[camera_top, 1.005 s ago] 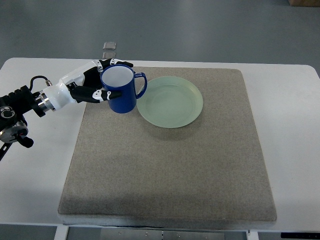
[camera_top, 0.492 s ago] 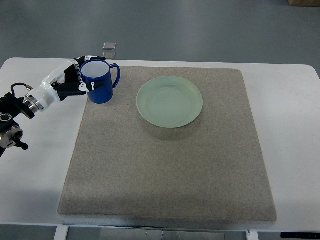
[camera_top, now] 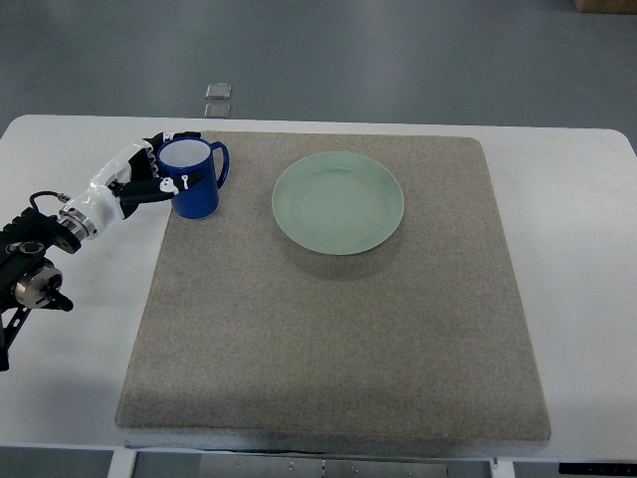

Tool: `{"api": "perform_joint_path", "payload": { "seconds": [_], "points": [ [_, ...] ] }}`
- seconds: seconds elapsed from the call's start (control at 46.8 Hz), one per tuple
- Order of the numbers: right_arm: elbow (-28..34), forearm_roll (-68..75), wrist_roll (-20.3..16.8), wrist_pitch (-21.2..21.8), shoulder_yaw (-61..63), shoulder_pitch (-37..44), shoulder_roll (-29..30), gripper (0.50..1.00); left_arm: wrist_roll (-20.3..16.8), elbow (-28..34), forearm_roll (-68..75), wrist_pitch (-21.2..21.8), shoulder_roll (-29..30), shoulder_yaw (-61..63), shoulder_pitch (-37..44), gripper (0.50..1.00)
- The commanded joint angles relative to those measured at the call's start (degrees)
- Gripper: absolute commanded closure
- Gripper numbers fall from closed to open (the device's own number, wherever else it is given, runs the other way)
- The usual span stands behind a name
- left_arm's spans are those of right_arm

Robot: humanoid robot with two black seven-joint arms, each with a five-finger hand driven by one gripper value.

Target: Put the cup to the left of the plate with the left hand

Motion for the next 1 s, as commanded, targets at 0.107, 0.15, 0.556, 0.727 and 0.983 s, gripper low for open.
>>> {"api": "perform_joint_path", "payload": {
  "seconds": [0.107,0.15,0.556,0.727,0.983],
  "points": [
    [0.0,0.0,0.0,0.0,0.0,0.0,0.0,0.568,0.0,0.0,0.0,0.4,-0.5,0.1,-0.1,0.947],
    [0.1,0.0,0.0,0.0,0.0,0.0,0.0,0.568,0.0,0.0,0.0,0.4,-0.5,0.1,-0.1,0.915],
    [0.0,0.0,0.0,0.0,-0.1,0.0,0.0,0.568,0.1,-0.1,0.1,0.4,-0.4,1.0,0.0,0.501],
    [0.0,0.0,0.0,0.0,0.0,0.0,0.0,0.568,0.1,-0.3,0.0,0.4,-0.4,1.3,0.0,0.501],
    [0.0,0.0,0.0,0.0,0.0,0.0,0.0,0.568,0.2,-0.9,-7.5,-0.3,1.2,1.3,-0.2,0.501]
  ]
}}
